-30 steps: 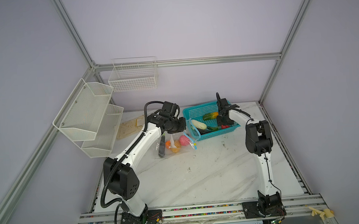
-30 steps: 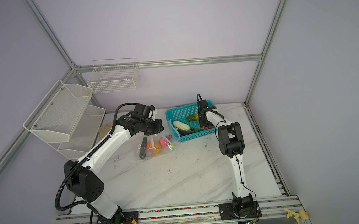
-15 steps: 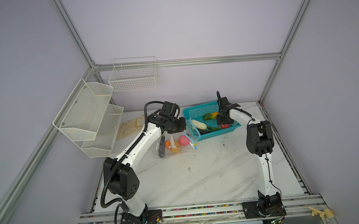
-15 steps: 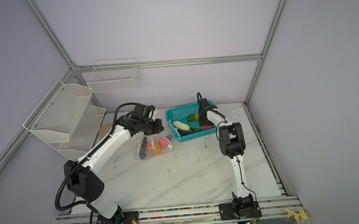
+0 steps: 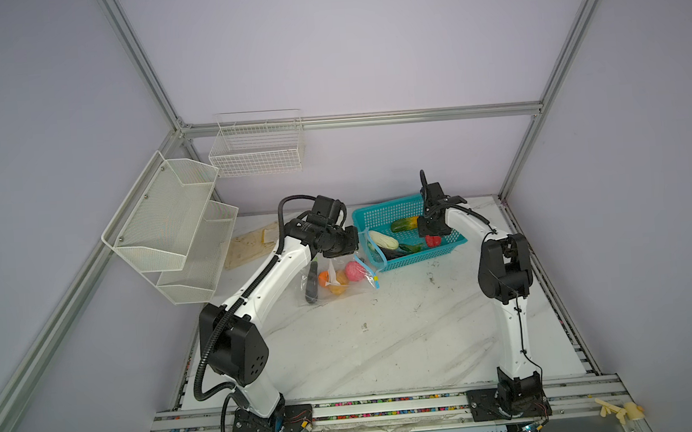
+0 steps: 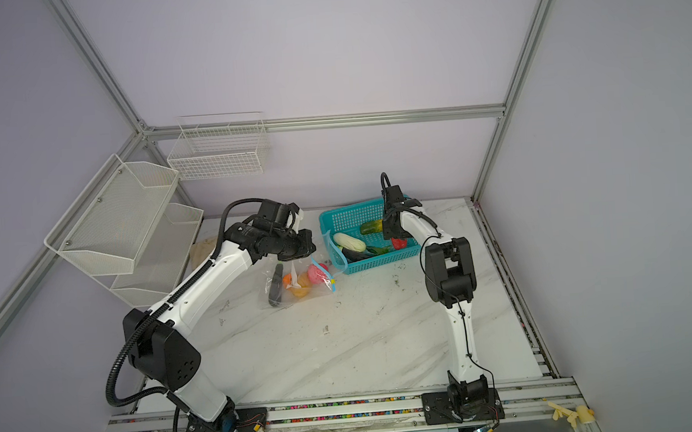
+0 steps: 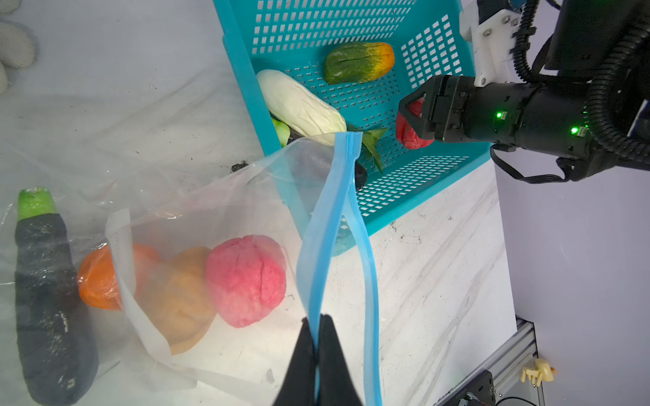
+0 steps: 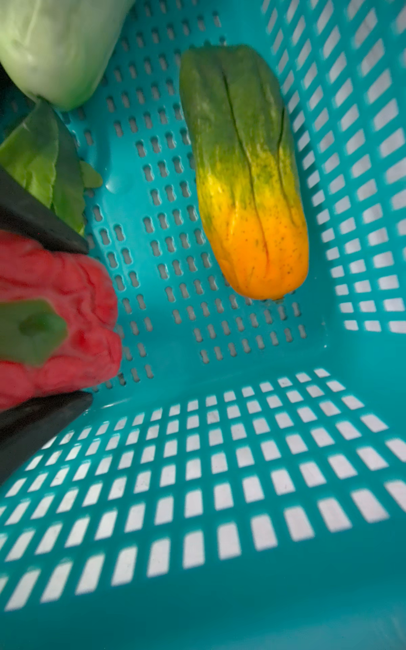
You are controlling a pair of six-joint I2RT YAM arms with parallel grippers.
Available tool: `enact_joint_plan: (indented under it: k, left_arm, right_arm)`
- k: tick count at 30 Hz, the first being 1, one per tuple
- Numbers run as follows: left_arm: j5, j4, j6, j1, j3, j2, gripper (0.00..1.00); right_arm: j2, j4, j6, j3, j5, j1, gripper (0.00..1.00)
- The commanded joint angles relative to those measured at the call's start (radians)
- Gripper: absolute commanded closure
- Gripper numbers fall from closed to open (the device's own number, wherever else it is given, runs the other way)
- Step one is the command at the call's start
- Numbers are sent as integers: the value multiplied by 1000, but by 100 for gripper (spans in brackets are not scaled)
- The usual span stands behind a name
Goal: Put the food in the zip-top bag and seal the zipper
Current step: 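Lower the right gripper and close it on the red bell pepper, then lift the red pepper and carry it to the bag opening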
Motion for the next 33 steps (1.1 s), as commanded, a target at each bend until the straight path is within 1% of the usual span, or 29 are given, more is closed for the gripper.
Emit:
enact_joint_plan:
  k: [1,6,15,18,24,28,33]
  left_arm:
    - [16,32,-10,8,-17,-20,100]
    - [17,32,-10,8,-17,-22,100]
    - [17,32,-7,8,-15,-22,100]
    - [17,32,-5,7,-12,-22,100]
    - [19,34,-6,8,-10,-23,100]
    - [22,32,-7,8,-9,-25,100]
    - [19,31,-5,8,-11,-29,100]
  right_arm:
    - [-87,-1,14,2,-63,-1,37]
    - [-139,16,16,-27,-115,-2,37]
    - [-290,95,61,-152,-202,11,39]
    - [-324,125,83,-191,-226,39,39]
    - [-369,153,116,-207,-293,111,40]
    - [-400,186,144,-217,-371,160,40]
    - [-447,244,180,-253,-478,190,40]
